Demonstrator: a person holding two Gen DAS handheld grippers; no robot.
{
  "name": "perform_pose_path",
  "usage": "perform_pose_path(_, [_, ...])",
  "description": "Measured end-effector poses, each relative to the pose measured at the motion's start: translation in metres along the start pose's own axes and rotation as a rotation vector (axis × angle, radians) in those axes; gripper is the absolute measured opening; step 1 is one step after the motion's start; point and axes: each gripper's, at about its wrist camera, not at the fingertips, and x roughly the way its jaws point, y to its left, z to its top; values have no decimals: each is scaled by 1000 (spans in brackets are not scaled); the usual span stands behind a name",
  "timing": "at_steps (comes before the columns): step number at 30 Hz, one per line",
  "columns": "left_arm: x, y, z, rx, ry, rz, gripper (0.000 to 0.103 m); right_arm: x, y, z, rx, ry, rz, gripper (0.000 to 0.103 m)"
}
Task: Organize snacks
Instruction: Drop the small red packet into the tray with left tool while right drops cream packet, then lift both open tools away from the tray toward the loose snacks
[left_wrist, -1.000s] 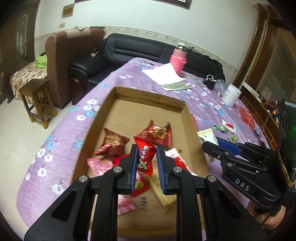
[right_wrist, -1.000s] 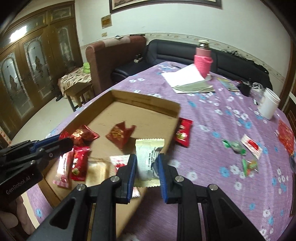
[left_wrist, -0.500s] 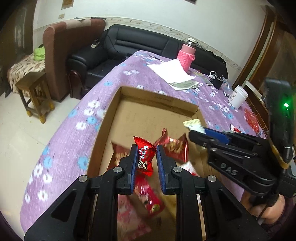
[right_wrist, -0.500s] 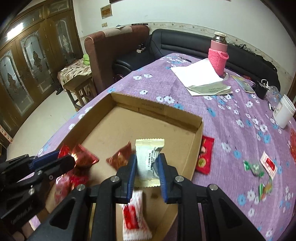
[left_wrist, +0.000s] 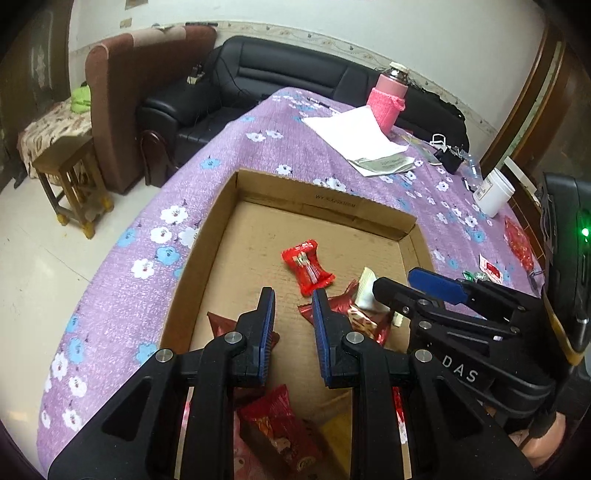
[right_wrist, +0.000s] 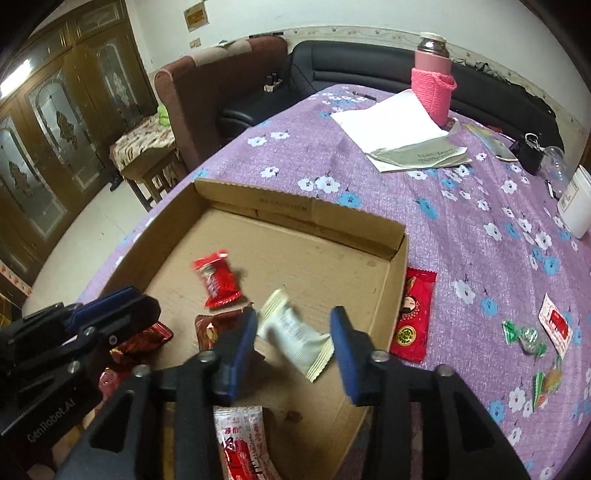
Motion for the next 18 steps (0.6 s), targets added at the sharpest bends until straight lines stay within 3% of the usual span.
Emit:
perform_pose_path(5, [-20,-11,-9,26,-38,40,20,-19,-1,-7,12,-37,12,46])
perform_pose_path(7, [-31,-18,-15,36,-52,46,38,-27,-2,-10,17,-56,13,47])
perform_pose_path(9, [-38,-25,-21,51,-68,50,46,-36,-5,-16,23,-71,12,48])
perform_pose_path(18, [-62,-56,-44,122,-85,121,46,-67,-25,-47,45,-111,-11,55])
